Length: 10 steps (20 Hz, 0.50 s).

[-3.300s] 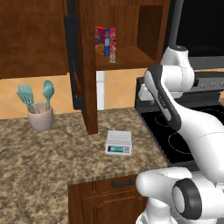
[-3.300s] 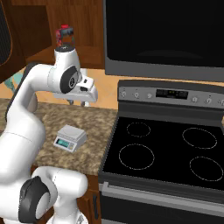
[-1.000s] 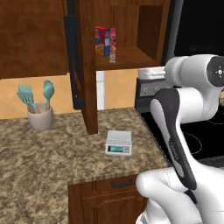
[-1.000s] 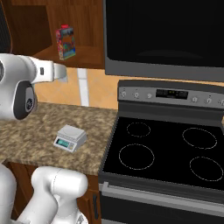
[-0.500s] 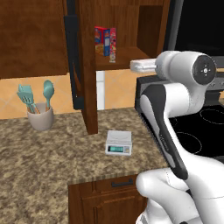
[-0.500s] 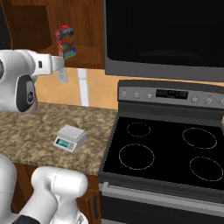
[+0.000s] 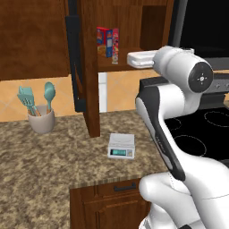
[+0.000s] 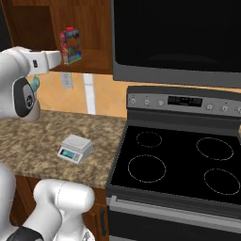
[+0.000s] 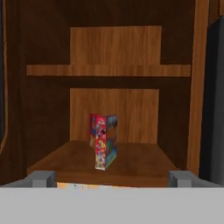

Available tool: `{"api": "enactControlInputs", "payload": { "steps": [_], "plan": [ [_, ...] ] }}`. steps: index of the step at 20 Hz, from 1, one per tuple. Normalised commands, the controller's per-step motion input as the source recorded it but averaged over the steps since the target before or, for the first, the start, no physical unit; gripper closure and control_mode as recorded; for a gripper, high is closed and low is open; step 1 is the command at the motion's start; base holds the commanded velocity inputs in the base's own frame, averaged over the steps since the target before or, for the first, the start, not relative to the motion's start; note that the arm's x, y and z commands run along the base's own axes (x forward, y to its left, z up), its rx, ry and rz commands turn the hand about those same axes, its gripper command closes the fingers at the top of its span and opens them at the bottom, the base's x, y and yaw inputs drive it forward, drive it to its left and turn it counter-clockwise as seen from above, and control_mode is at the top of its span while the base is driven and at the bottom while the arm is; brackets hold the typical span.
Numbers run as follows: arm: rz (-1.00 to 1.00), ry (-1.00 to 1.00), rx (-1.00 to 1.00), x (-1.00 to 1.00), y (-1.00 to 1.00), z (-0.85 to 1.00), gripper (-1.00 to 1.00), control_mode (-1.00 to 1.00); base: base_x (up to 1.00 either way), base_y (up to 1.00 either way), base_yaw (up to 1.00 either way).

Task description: Pick the cereal and place it on the digital scale for weighing, and close the cabinet.

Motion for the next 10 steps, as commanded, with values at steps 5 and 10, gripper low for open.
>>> {"api": "enactControlInputs", "payload": {
  "steps": [5, 10],
  "plan": [
    [0.0, -0.11, 0.0, 0.06, 0.17, 0.2, -1.0, -1.0, 0.0, 0.0, 0.0],
    [0.0, 0.0, 0.0, 0.27, 0.18, 0.03, -1.0, -1.0, 0.0, 0.0, 0.0]
  ]
}}
